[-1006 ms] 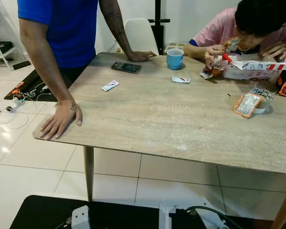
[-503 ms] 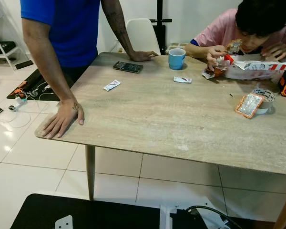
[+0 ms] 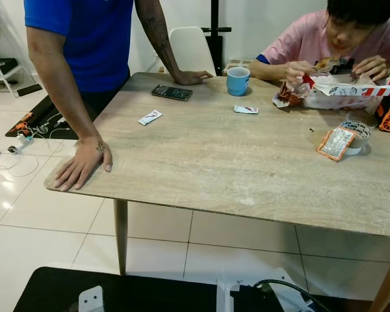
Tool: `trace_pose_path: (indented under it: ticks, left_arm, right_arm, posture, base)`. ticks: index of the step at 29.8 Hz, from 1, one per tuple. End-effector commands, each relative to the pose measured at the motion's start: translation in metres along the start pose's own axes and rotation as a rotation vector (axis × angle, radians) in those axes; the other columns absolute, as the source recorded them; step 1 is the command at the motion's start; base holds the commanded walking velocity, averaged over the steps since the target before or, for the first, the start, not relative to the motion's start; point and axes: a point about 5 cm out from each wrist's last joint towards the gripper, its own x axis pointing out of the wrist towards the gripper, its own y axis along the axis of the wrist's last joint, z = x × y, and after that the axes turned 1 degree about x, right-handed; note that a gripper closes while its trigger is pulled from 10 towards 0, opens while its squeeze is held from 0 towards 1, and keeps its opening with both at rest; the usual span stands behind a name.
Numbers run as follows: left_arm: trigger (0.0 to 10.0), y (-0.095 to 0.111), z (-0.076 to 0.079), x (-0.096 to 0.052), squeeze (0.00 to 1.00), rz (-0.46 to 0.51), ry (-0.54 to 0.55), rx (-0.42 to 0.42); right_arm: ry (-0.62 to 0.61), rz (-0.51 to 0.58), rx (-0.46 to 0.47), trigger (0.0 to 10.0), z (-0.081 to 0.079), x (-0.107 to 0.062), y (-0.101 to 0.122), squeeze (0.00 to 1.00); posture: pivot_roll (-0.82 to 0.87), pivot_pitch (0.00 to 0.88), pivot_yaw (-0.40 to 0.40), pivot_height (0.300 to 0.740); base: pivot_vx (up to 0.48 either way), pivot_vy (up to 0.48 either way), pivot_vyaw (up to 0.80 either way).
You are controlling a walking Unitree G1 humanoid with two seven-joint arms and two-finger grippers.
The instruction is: Restocking fridge
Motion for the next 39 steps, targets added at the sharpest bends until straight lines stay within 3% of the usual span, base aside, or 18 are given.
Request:
trace_pose_path:
  ticks: [1,4,8,11,16,18,21,23,27,34,37,38,39]
  left_arm:
    - [10.0,-0.003,-0.001,0.0,0.0,-0.02,0.005,0.022]
    - [10.0,0.001,0.001,0.0,0.0,-0.007,-0.001,0.005]
    - [10.0,0.006,0.003,0.001,0.0,-0.001,-0.011,0.028]
    - [10.0,0.008,0.001,0.001,0.0,0.008,0.0,-0.006]
    - [10.0,0.009,0.001,0.001,0.0,-0.003,-0.019,0.07]
    - [10.0,0.011,0.0,0.001,0.0,0.013,-0.019,0.012]
    - [10.0,0.01,0.001,0.001,0.0,0.008,-0.029,0.032]
    - [10.0,0.009,0.003,0.001,0.0,0.01,-0.034,0.0]
    - [10.0,0.006,0.006,0.001,0.0,0.004,-0.046,-0.016]
    - [10.0,0.005,0.008,0.001,0.0,-0.001,-0.05,-0.012]
    - [10.0,0.005,0.01,0.001,0.0,-0.002,-0.061,-0.006]
    - [10.0,0.006,0.01,0.001,0.0,-0.002,-0.064,-0.004]
    - [10.0,0.006,0.01,0.001,0.0,-0.002,-0.064,-0.005]
  right_arm:
    - [-0.002,0.013,0.087,10.0,-0.003,0.0,0.0,0.0]
    - [0.044,0.075,0.251,10.0,-0.008,0.0,0.002,0.0]
    - [0.103,0.125,0.353,10.0,-0.013,0.0,0.006,0.0]
    - [0.147,0.153,0.42,10.0,-0.016,-0.001,0.008,0.0]
    - [0.229,0.19,0.379,10.0,-0.021,-0.002,0.013,0.0]
    - [0.223,0.193,0.387,10.0,-0.021,-0.002,0.013,0.0]
    - [0.171,0.167,0.342,10.0,-0.017,-0.001,0.012,0.0]
    - [0.124,0.141,0.365,10.0,-0.014,-0.001,0.009,0.0]
    - [0.14,0.144,0.381,10.0,-0.015,-0.001,0.009,0.0]
    - [0.347,0.236,0.487,10.0,-0.028,-0.004,0.017,0.0]
    - [0.458,0.272,0.466,10.0,-0.034,-0.007,0.022,0.0]
    - [0.536,0.382,0.412,10.0,-0.014,-0.012,0.037,0.0]
    - [0.57,0.424,0.362,10.0,0.003,-0.017,0.048,0.0]
  posture:
    - [0.02,0.0,0.01,0.74]
    - [0.01,0.0,0.023,0.74]
    - [0.01,0.0,0.024,0.74]
    - [0.01,0.0,0.022,0.74]
    - [0.01,0.0,0.031,0.74]
    - [0.0,0.0,0.034,0.74]
    - [0.0,0.0,0.04,0.74]
    - [0.02,0.0,0.036,0.74]
    - [0.01,0.0,0.029,0.74]
    - [0.0,0.0,0.035,0.74]
    - [0.0,0.0,0.042,0.74]
    - [0.0,0.0,0.042,0.74]
    - [0.0,0.0,0.029,0.74]
  base:
    - [0.0,0.0,0.0]
    - [0.0,0.0,0.0]
    - [0.0,0.0,0.0]
    - [0.0,0.0,0.0]
    - [0.0,0.0,0.0]
    - [0.0,0.0,0.0]
    - [0.0,0.0,0.0]
    - [0.0,0.0,0.0]
    - [0.0,0.0,0.0]
    - [0.0,0.0,0.0]
    - [0.0,0.0,0.0]
    - [0.0,0.0,0.0]
    - [0.0,0.0,0.0]
